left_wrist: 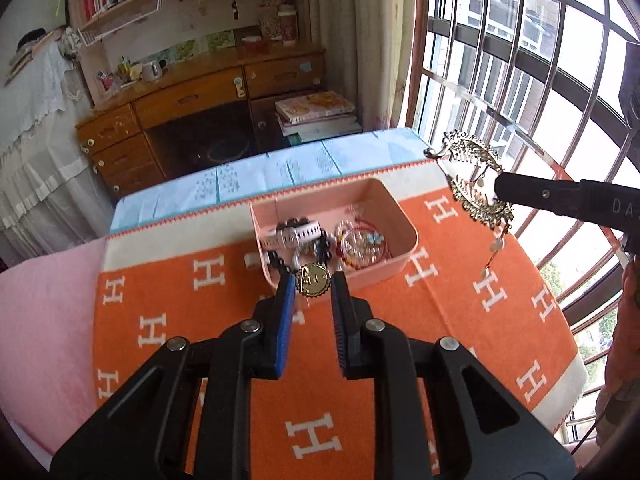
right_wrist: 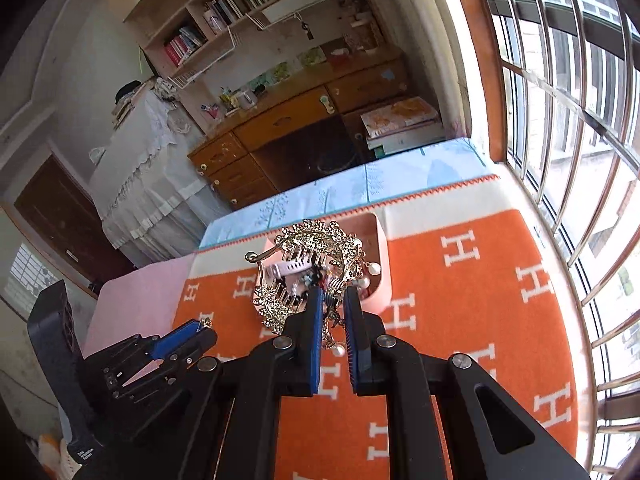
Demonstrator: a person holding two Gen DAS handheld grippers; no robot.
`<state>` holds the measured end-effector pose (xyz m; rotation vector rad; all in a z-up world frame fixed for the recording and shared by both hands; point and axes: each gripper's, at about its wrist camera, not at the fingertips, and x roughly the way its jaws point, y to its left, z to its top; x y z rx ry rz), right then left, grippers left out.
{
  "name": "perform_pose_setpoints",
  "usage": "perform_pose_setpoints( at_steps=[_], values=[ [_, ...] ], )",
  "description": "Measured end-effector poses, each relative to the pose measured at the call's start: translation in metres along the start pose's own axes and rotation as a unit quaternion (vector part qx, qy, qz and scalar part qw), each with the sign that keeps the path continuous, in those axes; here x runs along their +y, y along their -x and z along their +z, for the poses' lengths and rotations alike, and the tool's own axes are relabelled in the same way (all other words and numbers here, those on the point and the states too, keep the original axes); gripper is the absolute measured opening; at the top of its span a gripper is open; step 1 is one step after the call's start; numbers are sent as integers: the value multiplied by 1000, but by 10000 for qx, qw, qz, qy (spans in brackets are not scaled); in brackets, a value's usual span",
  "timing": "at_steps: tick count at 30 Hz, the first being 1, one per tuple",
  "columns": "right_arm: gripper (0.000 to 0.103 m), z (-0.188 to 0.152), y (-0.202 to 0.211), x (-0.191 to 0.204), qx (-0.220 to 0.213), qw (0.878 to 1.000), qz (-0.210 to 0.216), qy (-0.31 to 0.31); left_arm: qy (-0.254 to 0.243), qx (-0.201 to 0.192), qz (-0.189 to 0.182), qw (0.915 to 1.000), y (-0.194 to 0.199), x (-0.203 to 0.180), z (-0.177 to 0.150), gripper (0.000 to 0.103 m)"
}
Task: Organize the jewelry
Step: 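Carry the coin and hair comb over the pink box and open both tools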
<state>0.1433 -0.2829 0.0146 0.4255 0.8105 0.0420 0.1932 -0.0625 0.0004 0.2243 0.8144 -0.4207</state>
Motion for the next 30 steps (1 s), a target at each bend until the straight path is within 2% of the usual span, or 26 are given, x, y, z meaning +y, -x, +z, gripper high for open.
perform_pose_setpoints(
  at_steps=[5,10,15,21,22,23,24,25,26,28,30],
  values=[
    [10,39,-15,19,-205,9998,16,16,13,-89,76,9999,-19,-2,37,16],
    [10,67,-66,20,11,9998,-29,-185,23,104,99,9999,-59,-5,51,16],
    [10,69,-125,10,333,9988,-211,-298,58,297,123,9995,-99,-6,49,16],
    [12,49,-175,-13,704,9964,-306,-368,59,409,71,9991,-123,-5,42,17],
    [12,48,-182,-16,755,9960,-275,-379,40,451,92,9989,-124,-4,41,24],
    [13,46,-185,-18,794,9958,-234,-387,27,468,125,9988,-123,-4,40,41],
    [16,44,-188,-20,812,9957,-223,-376,35,437,152,9989,-123,-3,39,50],
    [24,42,-190,-22,796,9959,-234,-347,68,379,149,9991,-121,-2,38,64],
    [34,42,-189,-22,745,9964,-258,-302,108,333,123,9993,-118,1,37,72],
    [40,38,-181,-20,579,9977,-291,-199,170,266,105,9994,-111,3,35,76],
    [40,36,-171,-17,485,9983,-305,-54,169,241,193,9994,-104,5,32,77]
  ],
)
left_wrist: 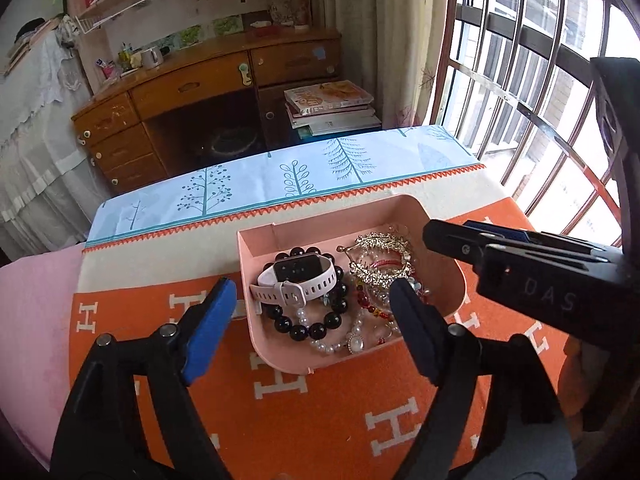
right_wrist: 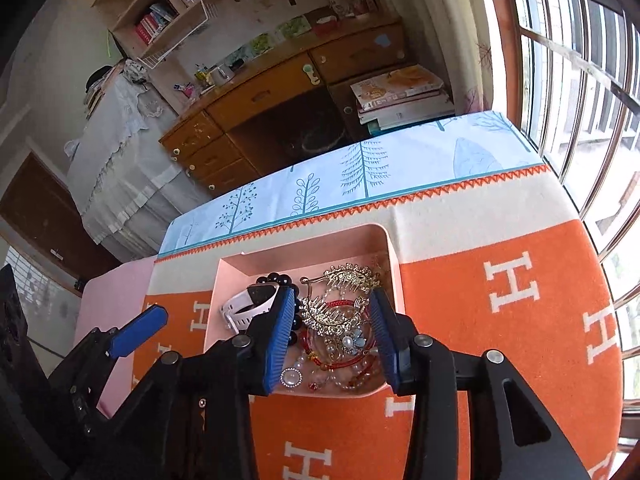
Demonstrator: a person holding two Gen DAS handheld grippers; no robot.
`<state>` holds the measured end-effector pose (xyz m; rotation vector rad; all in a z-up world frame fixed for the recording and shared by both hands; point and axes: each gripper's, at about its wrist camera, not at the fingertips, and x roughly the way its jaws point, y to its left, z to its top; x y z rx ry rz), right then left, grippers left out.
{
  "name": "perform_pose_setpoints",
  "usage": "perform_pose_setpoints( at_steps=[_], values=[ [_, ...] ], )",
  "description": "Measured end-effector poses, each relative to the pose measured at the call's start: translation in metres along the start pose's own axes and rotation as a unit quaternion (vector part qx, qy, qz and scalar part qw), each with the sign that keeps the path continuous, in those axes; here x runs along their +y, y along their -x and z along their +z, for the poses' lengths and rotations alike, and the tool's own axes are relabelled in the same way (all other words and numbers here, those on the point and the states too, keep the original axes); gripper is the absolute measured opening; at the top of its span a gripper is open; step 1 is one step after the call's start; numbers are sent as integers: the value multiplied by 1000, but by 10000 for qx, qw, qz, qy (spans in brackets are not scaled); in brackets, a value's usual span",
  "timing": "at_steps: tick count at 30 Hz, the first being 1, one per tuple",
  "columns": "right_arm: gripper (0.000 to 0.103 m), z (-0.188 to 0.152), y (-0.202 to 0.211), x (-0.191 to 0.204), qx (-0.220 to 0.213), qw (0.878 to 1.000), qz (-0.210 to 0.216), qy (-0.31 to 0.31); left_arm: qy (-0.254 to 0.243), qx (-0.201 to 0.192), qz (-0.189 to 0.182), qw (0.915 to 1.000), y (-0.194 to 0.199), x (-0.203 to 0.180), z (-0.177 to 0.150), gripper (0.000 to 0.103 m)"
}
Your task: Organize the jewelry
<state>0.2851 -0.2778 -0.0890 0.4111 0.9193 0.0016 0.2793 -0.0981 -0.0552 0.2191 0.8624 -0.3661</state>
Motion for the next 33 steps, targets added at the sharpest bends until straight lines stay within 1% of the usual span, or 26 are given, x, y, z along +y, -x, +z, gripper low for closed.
perform_pose_setpoints(
  at_steps=[5,8,12,15,17,20,23,26,31,33],
  values=[
    [40,-13,25,8,-160,9995,-71,258,102,-80,186,9997,24,5,-16,78],
    [40,-29,42,14,-248,9984,-151,475,241,-146,382,9989,43,9,-28,78],
    [40,-53,64,19,-336,9970,-154,674,427,-166,512,9976,68,17,-44,78],
    [41,-71,84,21,-396,9968,-116,684,568,-188,587,9965,86,23,-56,78],
    [50,-81,98,21,-448,9967,-85,668,662,-178,625,9957,97,26,-64,78],
    [56,-99,121,23,-609,9955,-106,723,786,-142,601,9950,114,26,-84,78],
    [60,-124,144,31,-710,9934,-146,885,914,-28,634,9938,127,21,-106,80],
    [63,-157,159,37,-703,9920,-123,1041,1119,91,598,9919,138,15,-133,80],
    [65,-216,173,45,-523,9905,-44,1267,1246,56,630,9902,154,2,-178,80],
    [65,-236,177,45,-476,9905,6,1286,1227,41,734,9897,160,-4,-192,80]
  ],
)
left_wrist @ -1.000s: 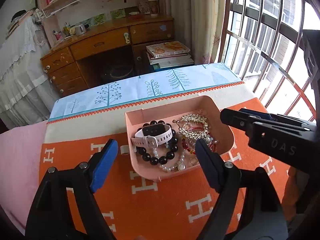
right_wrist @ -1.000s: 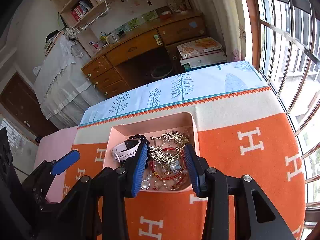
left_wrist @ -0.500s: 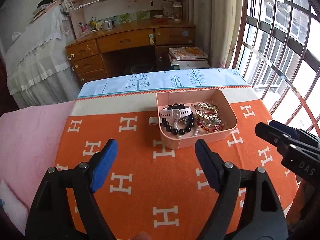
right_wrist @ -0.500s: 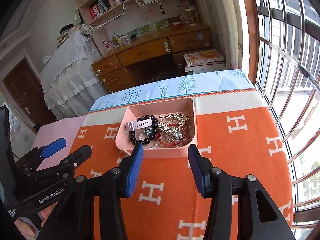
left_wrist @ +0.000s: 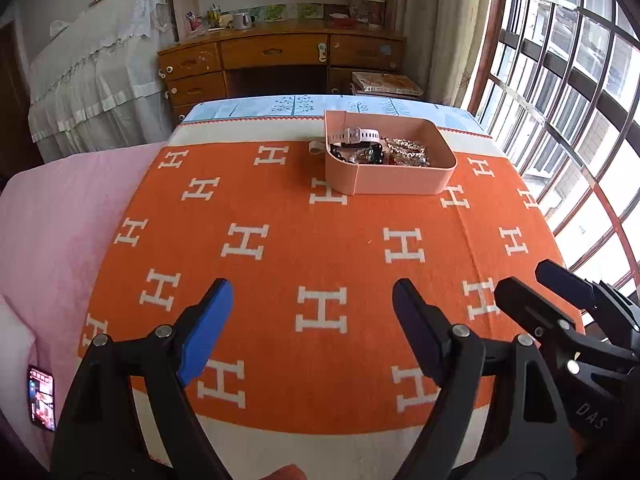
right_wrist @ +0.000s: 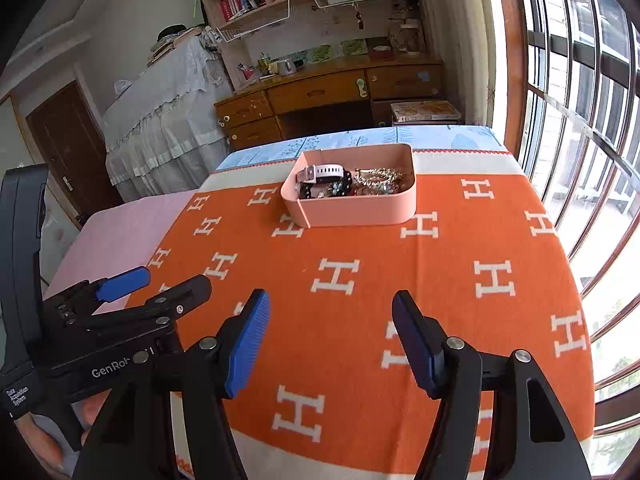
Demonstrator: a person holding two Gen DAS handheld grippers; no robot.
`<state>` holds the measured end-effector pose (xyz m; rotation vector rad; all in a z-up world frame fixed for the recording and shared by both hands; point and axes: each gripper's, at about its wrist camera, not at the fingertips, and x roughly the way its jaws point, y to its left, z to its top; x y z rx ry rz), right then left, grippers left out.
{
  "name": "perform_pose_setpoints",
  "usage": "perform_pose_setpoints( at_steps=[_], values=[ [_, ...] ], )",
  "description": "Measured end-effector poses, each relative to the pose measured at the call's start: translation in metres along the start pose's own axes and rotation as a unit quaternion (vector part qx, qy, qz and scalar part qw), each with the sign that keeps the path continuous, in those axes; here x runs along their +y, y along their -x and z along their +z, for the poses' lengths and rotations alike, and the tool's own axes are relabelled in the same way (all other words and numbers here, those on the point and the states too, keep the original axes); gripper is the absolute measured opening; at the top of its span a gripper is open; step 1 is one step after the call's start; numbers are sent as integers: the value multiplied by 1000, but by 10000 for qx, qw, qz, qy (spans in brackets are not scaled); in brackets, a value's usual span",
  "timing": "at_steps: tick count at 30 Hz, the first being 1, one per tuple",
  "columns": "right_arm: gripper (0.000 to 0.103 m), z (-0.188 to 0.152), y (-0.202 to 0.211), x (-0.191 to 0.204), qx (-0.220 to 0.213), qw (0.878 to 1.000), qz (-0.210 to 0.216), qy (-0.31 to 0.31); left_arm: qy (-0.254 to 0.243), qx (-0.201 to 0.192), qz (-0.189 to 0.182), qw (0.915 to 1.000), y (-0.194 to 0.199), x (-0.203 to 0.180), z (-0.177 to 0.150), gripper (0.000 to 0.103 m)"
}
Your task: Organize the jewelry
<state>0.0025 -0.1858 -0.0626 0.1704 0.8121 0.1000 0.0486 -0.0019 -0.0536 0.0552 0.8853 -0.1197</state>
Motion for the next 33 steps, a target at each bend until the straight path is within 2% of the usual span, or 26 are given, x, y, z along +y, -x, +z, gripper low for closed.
perform_pose_setpoints(
  at_steps=[3,12,18,33],
  values=[
    [65,-20,8,8,36,10000,6,57,-67,-66,190,9998,8,-2,-15,80],
    [65,-35,24,20,-127,9997,-34,196,-56,-322,173,9993,31,-4,-19,80],
    [65,-25,30,20,-216,9995,-67,215,-31,-397,170,9991,39,-6,-20,80],
    [65,-25,30,20,-220,9995,-60,214,12,-389,168,9991,41,-7,-22,80]
  ],
)
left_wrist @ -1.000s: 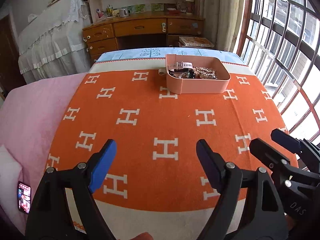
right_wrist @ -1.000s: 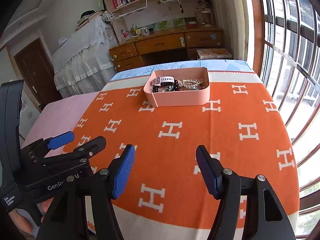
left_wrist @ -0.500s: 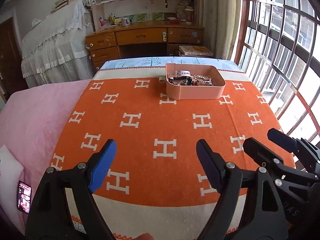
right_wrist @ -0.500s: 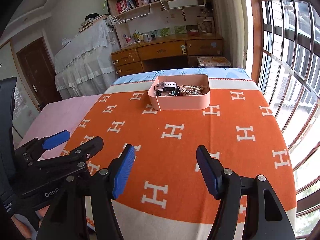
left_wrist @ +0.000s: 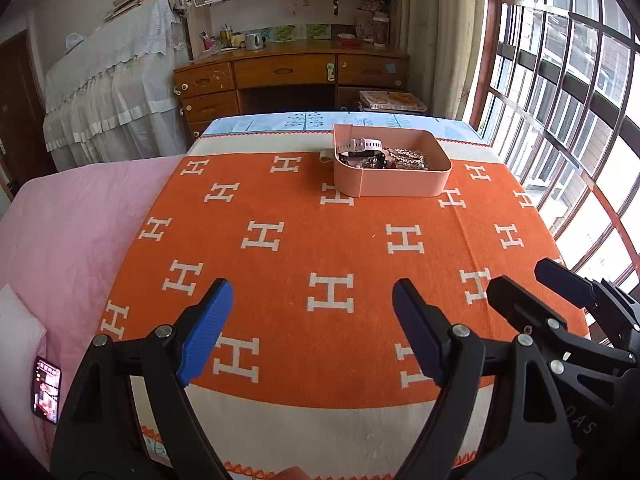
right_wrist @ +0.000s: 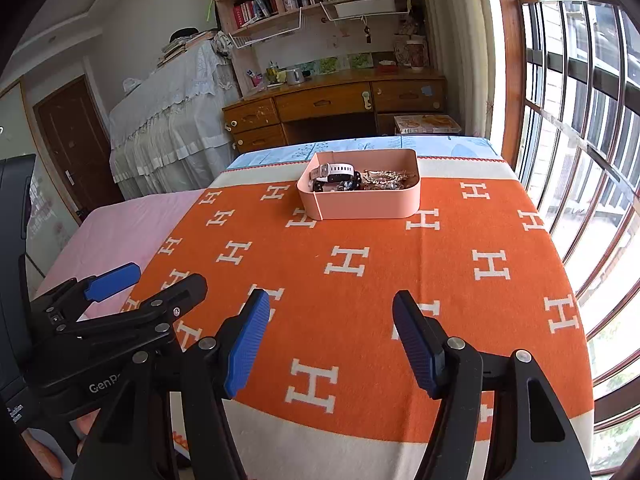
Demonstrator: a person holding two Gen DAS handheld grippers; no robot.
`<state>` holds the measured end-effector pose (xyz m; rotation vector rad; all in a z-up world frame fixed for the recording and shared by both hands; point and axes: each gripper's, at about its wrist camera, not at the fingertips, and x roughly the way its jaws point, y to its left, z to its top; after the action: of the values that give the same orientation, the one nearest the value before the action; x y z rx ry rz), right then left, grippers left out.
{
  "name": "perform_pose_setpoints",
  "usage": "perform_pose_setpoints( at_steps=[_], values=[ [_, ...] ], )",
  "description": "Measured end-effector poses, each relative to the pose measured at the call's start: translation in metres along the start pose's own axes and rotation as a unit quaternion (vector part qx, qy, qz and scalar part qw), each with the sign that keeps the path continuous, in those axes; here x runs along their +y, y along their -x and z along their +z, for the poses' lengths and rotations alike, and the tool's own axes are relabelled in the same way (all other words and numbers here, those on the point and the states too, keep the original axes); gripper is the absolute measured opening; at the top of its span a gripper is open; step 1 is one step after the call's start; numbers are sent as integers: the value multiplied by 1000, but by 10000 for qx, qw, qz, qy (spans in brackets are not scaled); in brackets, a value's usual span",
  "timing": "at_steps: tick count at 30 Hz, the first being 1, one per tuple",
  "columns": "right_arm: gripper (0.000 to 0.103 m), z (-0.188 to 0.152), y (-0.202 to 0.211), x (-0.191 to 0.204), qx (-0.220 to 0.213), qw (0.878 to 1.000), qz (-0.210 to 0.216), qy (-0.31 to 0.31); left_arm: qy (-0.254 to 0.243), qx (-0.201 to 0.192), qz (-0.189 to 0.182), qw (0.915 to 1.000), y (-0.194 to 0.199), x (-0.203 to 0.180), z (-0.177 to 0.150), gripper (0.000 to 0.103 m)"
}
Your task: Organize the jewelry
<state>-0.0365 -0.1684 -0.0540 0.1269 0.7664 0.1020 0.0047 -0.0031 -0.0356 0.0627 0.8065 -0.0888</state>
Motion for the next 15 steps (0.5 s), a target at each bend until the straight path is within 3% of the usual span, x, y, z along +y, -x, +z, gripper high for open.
perform_pose_setpoints(
  at_steps=[15],
  values=[
    [65,-1,-1,-1,-5,10000,1,3,0,4,1,10000,0,1,-1,80]
  ],
)
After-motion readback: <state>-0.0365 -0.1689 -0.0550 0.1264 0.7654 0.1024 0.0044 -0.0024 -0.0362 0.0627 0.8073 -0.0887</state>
